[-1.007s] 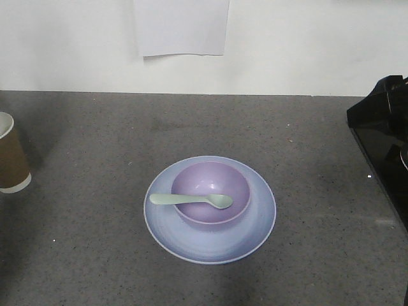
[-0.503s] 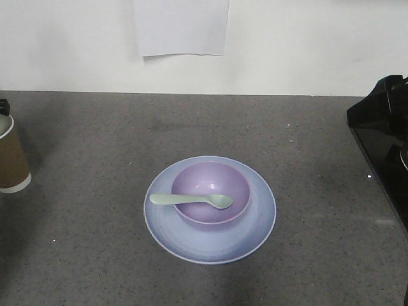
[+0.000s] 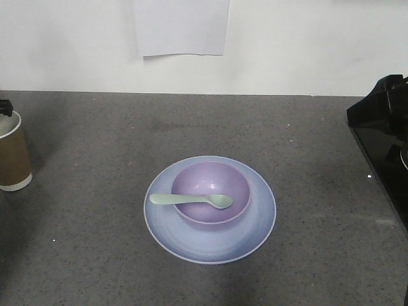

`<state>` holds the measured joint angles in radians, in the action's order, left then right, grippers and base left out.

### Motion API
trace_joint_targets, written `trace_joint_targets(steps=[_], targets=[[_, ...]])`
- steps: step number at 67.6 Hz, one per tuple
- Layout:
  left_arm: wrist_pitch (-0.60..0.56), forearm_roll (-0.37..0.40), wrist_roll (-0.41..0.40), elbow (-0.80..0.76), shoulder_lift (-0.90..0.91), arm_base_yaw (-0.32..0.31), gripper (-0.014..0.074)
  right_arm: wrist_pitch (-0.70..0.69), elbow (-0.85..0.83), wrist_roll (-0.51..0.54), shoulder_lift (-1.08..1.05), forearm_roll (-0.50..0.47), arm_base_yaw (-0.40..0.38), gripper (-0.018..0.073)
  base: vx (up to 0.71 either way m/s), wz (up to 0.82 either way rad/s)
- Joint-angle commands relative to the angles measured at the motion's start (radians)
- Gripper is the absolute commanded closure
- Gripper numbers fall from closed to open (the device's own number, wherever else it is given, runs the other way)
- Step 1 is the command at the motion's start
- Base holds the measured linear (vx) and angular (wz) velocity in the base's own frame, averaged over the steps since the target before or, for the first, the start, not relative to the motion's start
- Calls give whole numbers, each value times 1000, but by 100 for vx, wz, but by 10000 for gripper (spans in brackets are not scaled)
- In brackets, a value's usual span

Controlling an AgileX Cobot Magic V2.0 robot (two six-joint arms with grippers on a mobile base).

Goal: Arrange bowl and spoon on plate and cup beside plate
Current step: 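Lower the left gripper onto the rim of the brown paper cup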

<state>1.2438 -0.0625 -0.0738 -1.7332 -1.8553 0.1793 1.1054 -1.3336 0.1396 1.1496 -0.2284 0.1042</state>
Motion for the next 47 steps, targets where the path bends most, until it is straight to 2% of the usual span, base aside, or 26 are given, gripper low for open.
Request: trace_joint_targets(steps=[1,7,26,34,47], targets=[[8,63,36,-22,64,-2,604,-59,-23,5,-16,-8,-6,10,0,0],[8,119,74,-22,91,-3,604,-59,-23,5,-16,-8,-6,10,0,0],[8,235,93,-22,198,-13,604,-63,-23,5,-16,-8,-6,10,0,0],[8,237,93,4,228,-51,604,-63,-23,5,-16,-8,-6,10,0,0],[-24,237,111,170,295,-145,603,-63,-23,2,-16,-8,-6,10,0,0]])
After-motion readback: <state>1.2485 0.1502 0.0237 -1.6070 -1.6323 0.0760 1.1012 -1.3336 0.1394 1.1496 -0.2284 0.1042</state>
